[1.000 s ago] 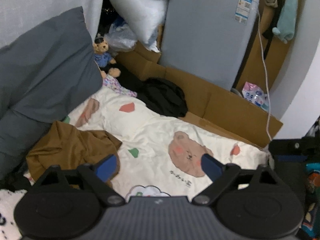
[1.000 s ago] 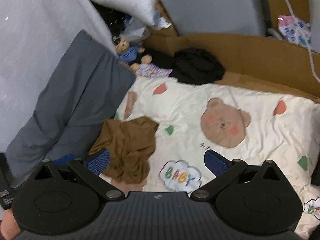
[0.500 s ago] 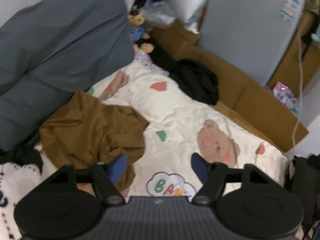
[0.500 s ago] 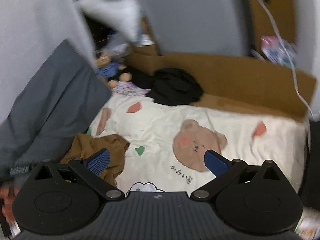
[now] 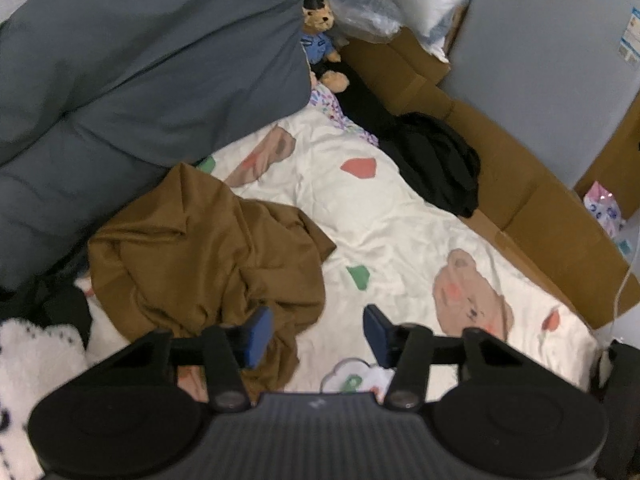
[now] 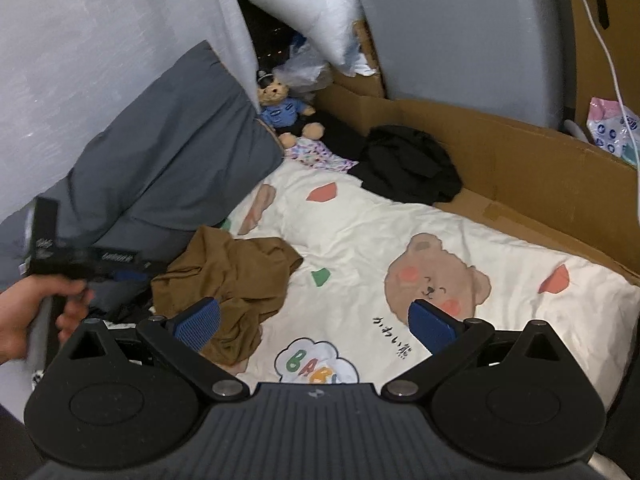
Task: Fold clothes
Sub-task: 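Lower the left gripper onto the brown garment and close on its edge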
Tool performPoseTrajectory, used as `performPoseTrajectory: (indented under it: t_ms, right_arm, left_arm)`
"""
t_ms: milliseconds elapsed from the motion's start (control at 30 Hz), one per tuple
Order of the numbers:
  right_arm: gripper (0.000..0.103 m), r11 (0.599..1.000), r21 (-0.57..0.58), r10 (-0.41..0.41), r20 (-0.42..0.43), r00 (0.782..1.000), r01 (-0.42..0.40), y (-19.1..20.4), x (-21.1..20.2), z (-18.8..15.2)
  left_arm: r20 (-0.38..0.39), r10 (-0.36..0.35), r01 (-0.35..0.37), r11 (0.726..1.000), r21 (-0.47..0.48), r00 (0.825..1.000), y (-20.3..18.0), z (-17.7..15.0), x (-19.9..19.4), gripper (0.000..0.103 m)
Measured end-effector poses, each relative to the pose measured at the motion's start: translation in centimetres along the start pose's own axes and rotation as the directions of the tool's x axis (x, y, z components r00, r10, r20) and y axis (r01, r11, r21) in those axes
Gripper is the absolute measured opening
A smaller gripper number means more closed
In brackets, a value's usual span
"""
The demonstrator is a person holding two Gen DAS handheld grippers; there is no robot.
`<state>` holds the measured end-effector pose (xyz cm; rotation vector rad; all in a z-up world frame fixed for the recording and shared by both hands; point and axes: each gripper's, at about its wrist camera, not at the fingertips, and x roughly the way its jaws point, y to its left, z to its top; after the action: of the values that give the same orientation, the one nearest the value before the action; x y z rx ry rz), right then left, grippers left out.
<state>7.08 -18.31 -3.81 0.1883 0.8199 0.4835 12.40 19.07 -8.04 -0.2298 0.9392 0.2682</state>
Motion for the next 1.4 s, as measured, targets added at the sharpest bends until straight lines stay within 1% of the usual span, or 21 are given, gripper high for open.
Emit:
performPoseTrajectory:
  t_ms: [33, 67, 133, 200, 267, 300, 333, 400, 500, 600, 667, 767, 833, 933, 967, 1100, 1167, 1233, 1300, 1367, 1400]
  right_arm:
    - [0.103, 1.000, 0.004, 0.006, -0.005, 1.000, -0.006, -0.1, -0.1, 0.0]
    - [0.103, 1.000, 0.007, 0.007, -0.005, 1.000, -0.007, -0.3, -0.3, 0.0]
    - [0.103, 1.000, 0.007, 0.004, -0.007, 1.000, -0.004, -0.6, -0.4, -0.2]
    - [0.103, 1.000, 0.003, 0.003, -0.010, 1.000, -0.003, -1.0, -0.5, -0.3]
    - [0.103, 1.000, -0.009, -0.007, -0.011, 1.000, 0.007, -2.0, -0.7, -0.5]
    - [0.103, 1.000, -0.010, -0.009, -0.009, 1.000, 0.009, -2.4, -0.9, -0.5]
    - [0.102, 1.000, -0.007, -0.011, -0.007, 1.000, 0.011, -2.7, -1.0, -0.5]
    - [0.102, 1.000, 0.006, -0.012, -0.004, 1.000, 0.012, -3.5, -1.1, -0.5]
    - [0.102, 0.999, 0.024, -0.029, -0.003, 1.000, 0.030, -4.7, -1.1, -0.4]
    - [0.102, 0.999, 0.032, -0.040, -0.010, 0.999, 0.040, -5.3, -0.9, -0.5]
    - [0.102, 0.998, 0.028, -0.049, -0.025, 0.998, 0.050, -5.5, -0.6, -0.8]
    - [0.102, 0.998, 0.013, -0.066, -0.061, 0.996, 0.067, -5.8, 0.1, -1.4]
    - [0.102, 0.997, 0.009, -0.074, -0.081, 0.994, 0.075, -6.0, 0.6, -1.8]
    - [0.102, 0.996, 0.023, -0.084, -0.122, 0.989, 0.087, -6.5, 1.7, -2.4]
    - [0.102, 0.996, 0.025, -0.085, -0.128, 0.988, 0.089, -6.6, 1.9, -2.5]
    - [0.102, 0.995, 0.026, -0.088, -0.157, 0.984, 0.094, -6.8, 3.0, -2.8]
    - [0.102, 0.995, 0.024, -0.087, -0.168, 0.982, 0.092, -6.7, 3.5, -2.9]
    - [0.102, 0.996, 0.021, -0.084, -0.183, 0.980, 0.089, -6.7, 4.0, -3.0]
    - [0.102, 0.996, 0.015, -0.084, -0.196, 0.977, 0.089, -6.6, 4.4, -3.1]
    - [0.102, 0.996, 0.009, -0.086, -0.209, 0.974, 0.090, -6.5, 4.9, -3.2]
    - [0.102, 0.996, 0.009, -0.087, -0.212, 0.973, 0.091, -6.5, 5.0, -3.2]
  left_arm:
    - [-0.004, 0.007, -0.007, 1.000, 0.001, 1.000, 0.3, 0.4, 0.3, 0.052]
    - [-0.034, -0.011, 0.010, 1.000, -0.017, 0.999, 1.1, 1.5, 1.1, 0.052]
    - [-0.061, -0.022, 0.020, 0.999, -0.039, 0.998, 2.3, 2.8, 2.1, 0.052]
    - [-0.048, 0.036, -0.037, 0.999, -0.036, 0.998, 3.3, 3.5, 2.9, 0.050]
    - [-0.061, 0.066, -0.067, 0.998, -0.019, 0.996, 4.4, 3.9, 4.2, 0.045]
    - [-0.071, 0.060, -0.063, 0.997, -0.036, 0.996, 4.9, 3.9, 4.6, 0.041]
    - [-0.076, 0.060, -0.063, 0.997, -0.047, 0.995, 5.2, 3.8, 4.9, 0.041]
    - [-0.087, 0.069, -0.075, 0.995, -0.060, 0.994, 6.0, 3.6, 5.8, 0.041]
    - [-0.133, 0.097, -0.110, 0.990, -0.093, 0.986, 7.8, 2.5, 8.4, 0.041]
    - [-0.181, 0.073, -0.096, 0.987, -0.125, 0.981, 9.6, 1.7, 10.6, 0.041]
    - [-0.232, 0.070, -0.109, 0.981, -0.158, 0.970, 10.8, 0.1, 12.7, 0.042]
    - [-0.271, 0.051, -0.108, 0.974, -0.199, 0.961, 11.9, -1.5, 14.7, 0.043]
    - [-0.268, 0.065, -0.120, 0.974, -0.192, 0.961, 12.4, -2.3, 15.8, 0.039]
    - [-0.299, 0.105, -0.147, 0.982, -0.121, 0.948, 12.3, -2.7, 17.7, 0.039]
    - [-0.302, 0.117, -0.161, 0.979, -0.124, 0.946, 12.5, -2.9, 18.2, 0.039]
    - [-0.320, 0.106, -0.168, 0.970, -0.173, 0.942, 13.1, -3.3, 19.2, 0.048]
    - [-0.321, 0.118, -0.186, 0.964, -0.188, 0.940, 13.0, -3.6, 19.9, 0.053]
    - [-0.313, 0.126, -0.194, 0.961, -0.195, 0.941, 12.9, -3.6, 20.1, 0.068]
    - [-0.309, 0.133, -0.201, 0.959, -0.198, 0.942, 12.8, -3.6, 20.3, 0.072]
    - [-0.293, 0.152, -0.214, 0.957, -0.194, 0.944, 12.7, -3.5, 20.4, 0.069]
    - [-0.279, 0.137, -0.199, 0.958, -0.206, 0.950, 12.8, -3.5, 20.3, 0.050]
